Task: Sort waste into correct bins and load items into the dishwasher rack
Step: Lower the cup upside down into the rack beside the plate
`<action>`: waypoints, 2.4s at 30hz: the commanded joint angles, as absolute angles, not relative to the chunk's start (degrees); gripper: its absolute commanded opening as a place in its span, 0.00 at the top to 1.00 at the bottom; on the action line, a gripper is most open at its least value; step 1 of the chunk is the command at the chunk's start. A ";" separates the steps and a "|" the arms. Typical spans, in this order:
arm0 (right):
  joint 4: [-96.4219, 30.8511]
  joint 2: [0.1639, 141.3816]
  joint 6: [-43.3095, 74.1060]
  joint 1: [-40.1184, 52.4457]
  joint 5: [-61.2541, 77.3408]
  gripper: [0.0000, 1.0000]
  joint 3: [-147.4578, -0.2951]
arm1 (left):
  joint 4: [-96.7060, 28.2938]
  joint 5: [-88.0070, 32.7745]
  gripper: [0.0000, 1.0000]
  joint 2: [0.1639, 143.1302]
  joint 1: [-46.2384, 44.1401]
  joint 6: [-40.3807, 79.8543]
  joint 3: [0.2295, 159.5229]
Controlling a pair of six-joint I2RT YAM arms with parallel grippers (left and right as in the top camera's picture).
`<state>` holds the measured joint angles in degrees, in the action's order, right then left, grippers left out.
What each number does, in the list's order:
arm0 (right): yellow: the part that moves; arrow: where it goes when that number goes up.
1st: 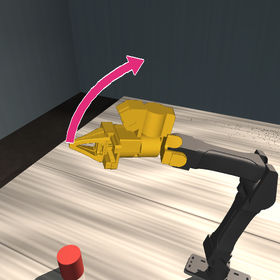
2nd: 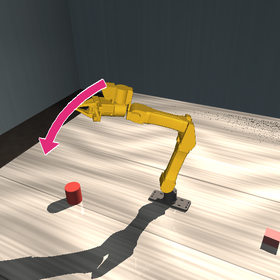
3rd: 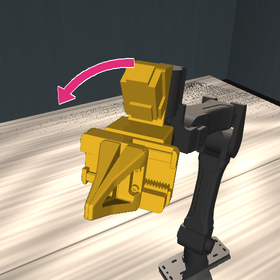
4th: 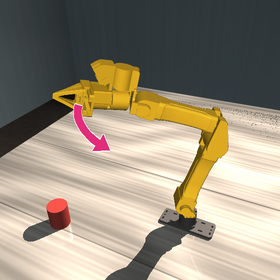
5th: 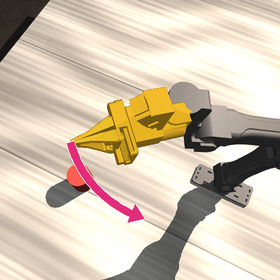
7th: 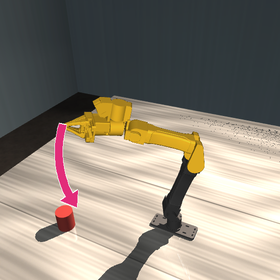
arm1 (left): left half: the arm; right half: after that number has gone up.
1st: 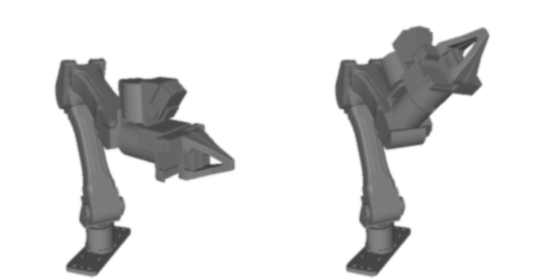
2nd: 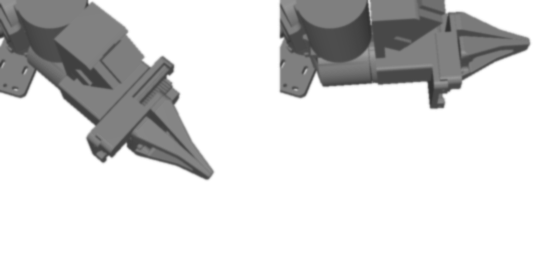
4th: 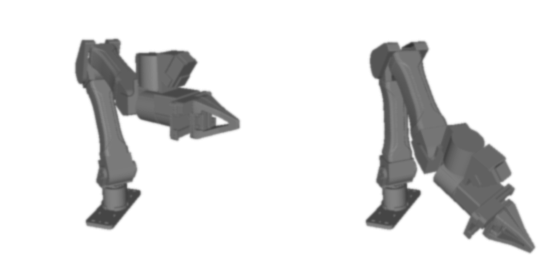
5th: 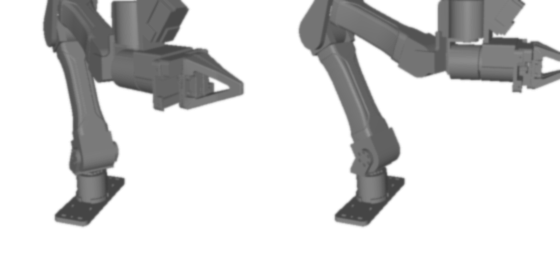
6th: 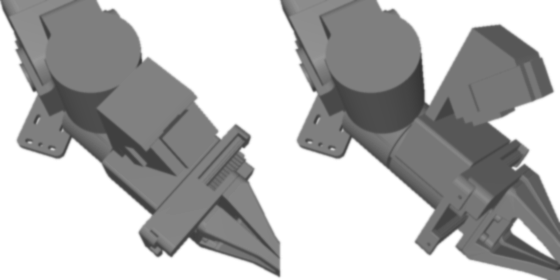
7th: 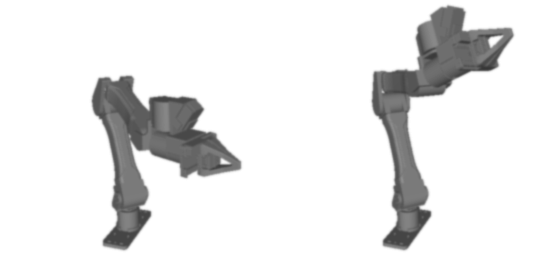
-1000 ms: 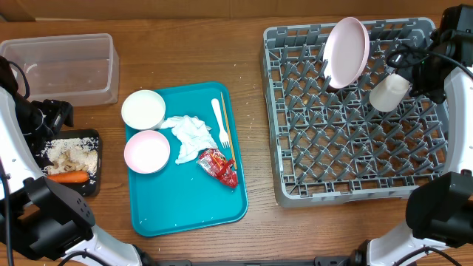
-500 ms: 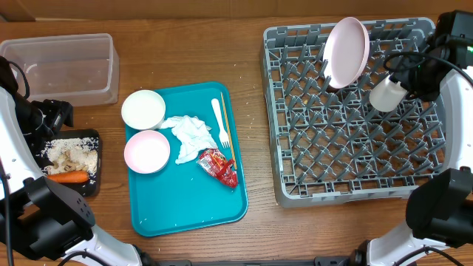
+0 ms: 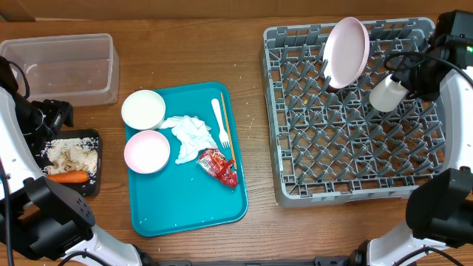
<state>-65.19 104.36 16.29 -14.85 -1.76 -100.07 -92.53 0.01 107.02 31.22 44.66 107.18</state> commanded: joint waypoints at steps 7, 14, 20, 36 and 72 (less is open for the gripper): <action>-64.16 105.51 16.51 -14.17 -1.17 0.49 -98.54 | -92.49 0.56 0.00 105.71 31.11 44.60 107.02; -63.48 105.58 16.49 -14.15 2.79 0.49 -98.54 | -92.49 0.56 0.00 105.71 31.11 44.60 107.02; -63.37 105.58 16.49 -14.15 3.77 0.49 -98.54 | -92.49 0.56 0.00 105.71 31.11 44.60 107.02; -63.79 105.56 16.53 -14.15 4.54 0.49 -98.56 | -92.49 0.58 0.00 105.71 31.11 44.60 107.02; -55.48 112.33 18.04 -9.37 5.30 0.93 -98.56 | -92.49 0.58 0.00 105.71 31.11 44.60 107.02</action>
<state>-56.07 112.09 17.82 -9.39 5.54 -98.85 -92.53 0.01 107.02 31.22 44.66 107.18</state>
